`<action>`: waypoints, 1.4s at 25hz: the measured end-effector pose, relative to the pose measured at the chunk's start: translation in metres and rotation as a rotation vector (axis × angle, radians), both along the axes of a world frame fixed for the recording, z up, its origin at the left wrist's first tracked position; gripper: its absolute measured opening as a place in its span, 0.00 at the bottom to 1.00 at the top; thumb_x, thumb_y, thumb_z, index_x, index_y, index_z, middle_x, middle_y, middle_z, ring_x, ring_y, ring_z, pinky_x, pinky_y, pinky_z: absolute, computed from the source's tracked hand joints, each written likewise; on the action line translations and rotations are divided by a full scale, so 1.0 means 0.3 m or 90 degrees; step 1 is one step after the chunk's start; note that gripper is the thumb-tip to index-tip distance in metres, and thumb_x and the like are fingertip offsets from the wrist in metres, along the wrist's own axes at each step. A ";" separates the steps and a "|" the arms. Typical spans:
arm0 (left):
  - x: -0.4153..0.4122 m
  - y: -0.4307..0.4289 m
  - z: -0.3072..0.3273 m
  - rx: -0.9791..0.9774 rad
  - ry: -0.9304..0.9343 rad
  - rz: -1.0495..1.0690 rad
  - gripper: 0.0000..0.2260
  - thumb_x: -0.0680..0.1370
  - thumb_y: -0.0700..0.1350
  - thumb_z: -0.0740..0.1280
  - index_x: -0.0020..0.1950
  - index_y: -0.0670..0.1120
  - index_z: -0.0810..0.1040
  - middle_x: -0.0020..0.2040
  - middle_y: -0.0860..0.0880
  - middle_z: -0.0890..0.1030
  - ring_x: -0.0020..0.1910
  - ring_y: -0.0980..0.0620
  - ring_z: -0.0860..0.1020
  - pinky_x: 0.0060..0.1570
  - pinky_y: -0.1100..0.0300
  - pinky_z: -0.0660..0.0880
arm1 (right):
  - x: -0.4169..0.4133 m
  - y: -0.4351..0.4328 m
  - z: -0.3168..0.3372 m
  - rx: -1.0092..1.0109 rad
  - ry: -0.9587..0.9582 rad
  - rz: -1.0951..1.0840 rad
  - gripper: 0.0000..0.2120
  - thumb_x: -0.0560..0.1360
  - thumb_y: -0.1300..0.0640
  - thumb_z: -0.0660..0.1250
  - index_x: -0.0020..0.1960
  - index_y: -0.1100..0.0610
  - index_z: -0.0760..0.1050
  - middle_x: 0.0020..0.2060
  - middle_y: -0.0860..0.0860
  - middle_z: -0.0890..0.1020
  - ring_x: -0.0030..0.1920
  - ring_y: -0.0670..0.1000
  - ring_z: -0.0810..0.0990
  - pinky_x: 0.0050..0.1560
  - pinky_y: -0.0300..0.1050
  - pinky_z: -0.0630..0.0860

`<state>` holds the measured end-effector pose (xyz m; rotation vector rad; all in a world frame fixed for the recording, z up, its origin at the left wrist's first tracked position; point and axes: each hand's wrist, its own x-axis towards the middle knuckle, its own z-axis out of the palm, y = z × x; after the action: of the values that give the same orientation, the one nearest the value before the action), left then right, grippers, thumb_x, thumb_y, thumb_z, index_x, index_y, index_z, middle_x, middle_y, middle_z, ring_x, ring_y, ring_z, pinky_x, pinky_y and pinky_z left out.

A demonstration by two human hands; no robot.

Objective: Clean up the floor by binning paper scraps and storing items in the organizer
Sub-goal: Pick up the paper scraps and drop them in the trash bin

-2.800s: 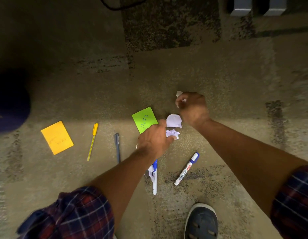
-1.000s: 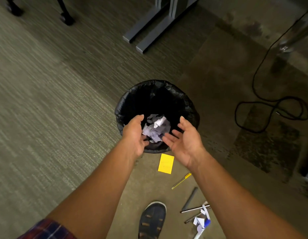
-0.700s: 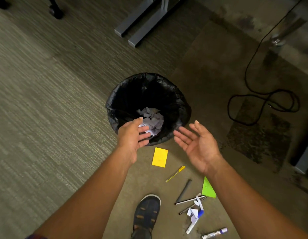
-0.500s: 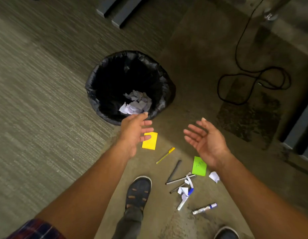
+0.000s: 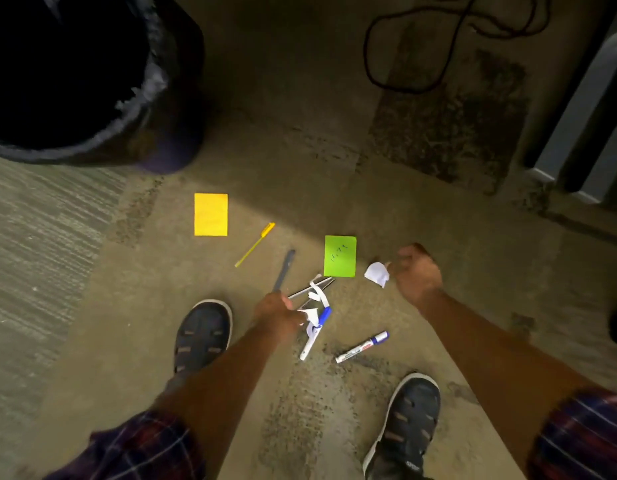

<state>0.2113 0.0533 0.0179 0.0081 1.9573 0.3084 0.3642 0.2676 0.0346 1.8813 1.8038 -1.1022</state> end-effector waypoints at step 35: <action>0.221 -0.099 -0.324 -0.095 0.100 -0.385 0.34 0.71 0.74 0.63 0.50 0.43 0.82 0.45 0.45 0.84 0.44 0.47 0.83 0.40 0.58 0.74 | -0.053 -0.415 -0.336 -0.003 0.087 0.347 0.21 0.75 0.44 0.70 0.62 0.51 0.69 0.54 0.54 0.81 0.53 0.61 0.82 0.50 0.53 0.79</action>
<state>0.2777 0.0236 -0.0792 0.5299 2.0226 -0.2433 0.3482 0.1430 -0.0663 1.2086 2.1980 -1.0385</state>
